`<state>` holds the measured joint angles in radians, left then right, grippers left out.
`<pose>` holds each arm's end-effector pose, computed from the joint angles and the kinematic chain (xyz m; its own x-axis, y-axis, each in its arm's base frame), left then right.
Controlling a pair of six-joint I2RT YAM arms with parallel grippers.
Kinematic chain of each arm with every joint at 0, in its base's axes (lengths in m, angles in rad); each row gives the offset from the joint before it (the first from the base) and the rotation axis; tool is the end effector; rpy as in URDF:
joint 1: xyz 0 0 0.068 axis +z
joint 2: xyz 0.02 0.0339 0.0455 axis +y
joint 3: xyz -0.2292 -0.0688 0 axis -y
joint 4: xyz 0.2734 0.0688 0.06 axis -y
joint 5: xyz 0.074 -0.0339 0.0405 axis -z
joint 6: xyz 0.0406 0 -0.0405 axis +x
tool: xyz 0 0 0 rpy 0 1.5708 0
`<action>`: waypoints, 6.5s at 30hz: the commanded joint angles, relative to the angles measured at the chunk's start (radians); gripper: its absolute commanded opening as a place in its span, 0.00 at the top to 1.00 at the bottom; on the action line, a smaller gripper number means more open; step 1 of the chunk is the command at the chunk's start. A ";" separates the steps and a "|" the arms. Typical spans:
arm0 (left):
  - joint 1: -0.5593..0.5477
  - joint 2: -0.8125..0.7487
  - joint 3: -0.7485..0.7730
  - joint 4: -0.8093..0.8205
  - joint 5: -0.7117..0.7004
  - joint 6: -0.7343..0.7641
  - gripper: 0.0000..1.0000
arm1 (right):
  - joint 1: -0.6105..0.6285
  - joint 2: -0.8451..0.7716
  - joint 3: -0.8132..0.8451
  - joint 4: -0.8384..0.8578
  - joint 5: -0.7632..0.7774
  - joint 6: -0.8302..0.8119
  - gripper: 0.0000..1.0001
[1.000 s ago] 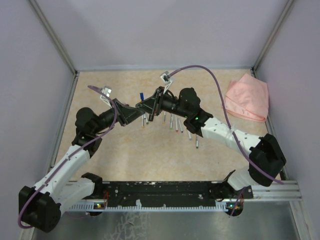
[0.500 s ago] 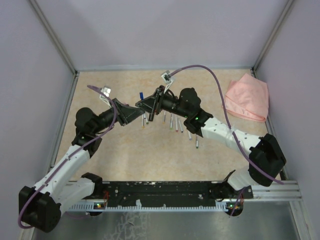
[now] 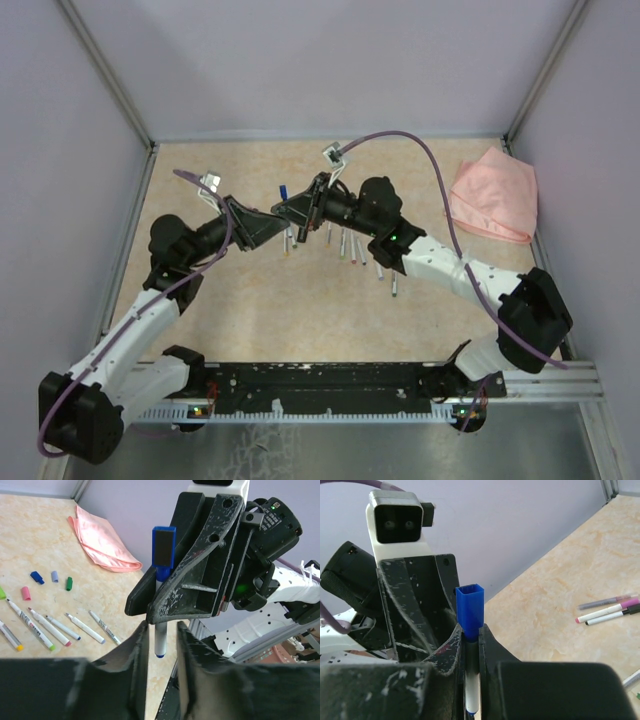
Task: Open the pen caps
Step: Pick up the pen from the center of the board, then open the pen cap from the pen, then place the pen at the center of the board, then place the pen cap at the center of the board.
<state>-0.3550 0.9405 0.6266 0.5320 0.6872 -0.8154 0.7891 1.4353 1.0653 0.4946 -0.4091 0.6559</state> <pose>0.2408 -0.1167 0.2941 -0.4793 -0.4225 -0.7693 0.7300 0.2946 -0.6166 0.2534 0.2782 0.3115 -0.4973 0.2932 -0.8165 -0.7898 0.2364 0.5660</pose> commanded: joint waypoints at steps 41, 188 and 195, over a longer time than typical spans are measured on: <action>0.126 0.181 0.104 0.089 0.254 -0.137 0.44 | -0.070 0.108 0.041 0.072 -0.339 0.042 1.00; -0.432 0.911 0.476 -0.835 -0.374 -0.273 0.93 | 0.272 -0.347 -0.489 -0.877 0.703 0.027 0.68; -0.470 0.997 0.604 -0.939 -0.404 -0.208 0.83 | 0.273 -0.569 -0.544 -0.886 0.776 0.007 0.63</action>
<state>-0.8001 1.8935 1.1492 -0.3214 0.3023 -1.0775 1.0542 0.9890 0.5545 -0.4023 0.2638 0.6731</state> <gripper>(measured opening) 0.150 0.337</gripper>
